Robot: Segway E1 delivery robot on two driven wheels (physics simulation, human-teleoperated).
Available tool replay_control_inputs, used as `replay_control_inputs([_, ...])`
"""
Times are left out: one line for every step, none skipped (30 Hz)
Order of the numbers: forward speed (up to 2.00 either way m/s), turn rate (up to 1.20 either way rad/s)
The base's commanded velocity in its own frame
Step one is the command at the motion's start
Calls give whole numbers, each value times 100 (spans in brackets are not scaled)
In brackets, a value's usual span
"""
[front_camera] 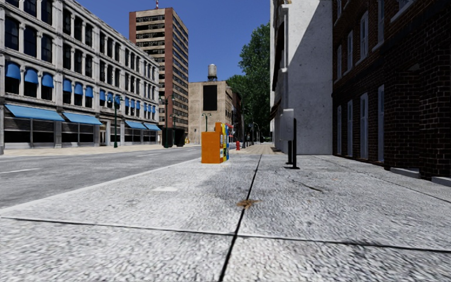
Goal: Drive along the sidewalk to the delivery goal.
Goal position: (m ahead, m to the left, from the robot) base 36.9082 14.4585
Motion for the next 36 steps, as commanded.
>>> replay_control_inputs([200, 0])
replay_control_inputs([200, 0])
replay_control_inputs([200, 0])
replay_control_inputs([200, 0])
replay_control_inputs([200, 0])
replay_control_inputs([200, 0])
replay_control_inputs([200, 0])
replay_control_inputs([200, 0])
replay_control_inputs([200, 0])
replay_control_inputs([200, 0])
replay_control_inputs([200, 0])
replay_control_inputs([200, 0])
replay_control_inputs([200, 0])
replay_control_inputs([200, 0])
replay_control_inputs([200, 0])
replay_control_inputs([200, -1])
replay_control_inputs([200, -11])
replay_control_inputs([200, -11])
replay_control_inputs([200, -19])
replay_control_inputs([200, -24])
replay_control_inputs([200, -24])
replay_control_inputs([200, -29])
replay_control_inputs([200, -31])
replay_control_inputs([200, -31])
replay_control_inputs([200, -31])
replay_control_inputs([200, -31])
replay_control_inputs([200, -31])
replay_control_inputs([200, -31])
replay_control_inputs([200, -31])
replay_control_inputs([200, -31])
replay_control_inputs([200, -31])
replay_control_inputs([200, -31])
replay_control_inputs([200, -31])
replay_control_inputs([200, -31])
replay_control_inputs([200, -29])
replay_control_inputs([200, -24])
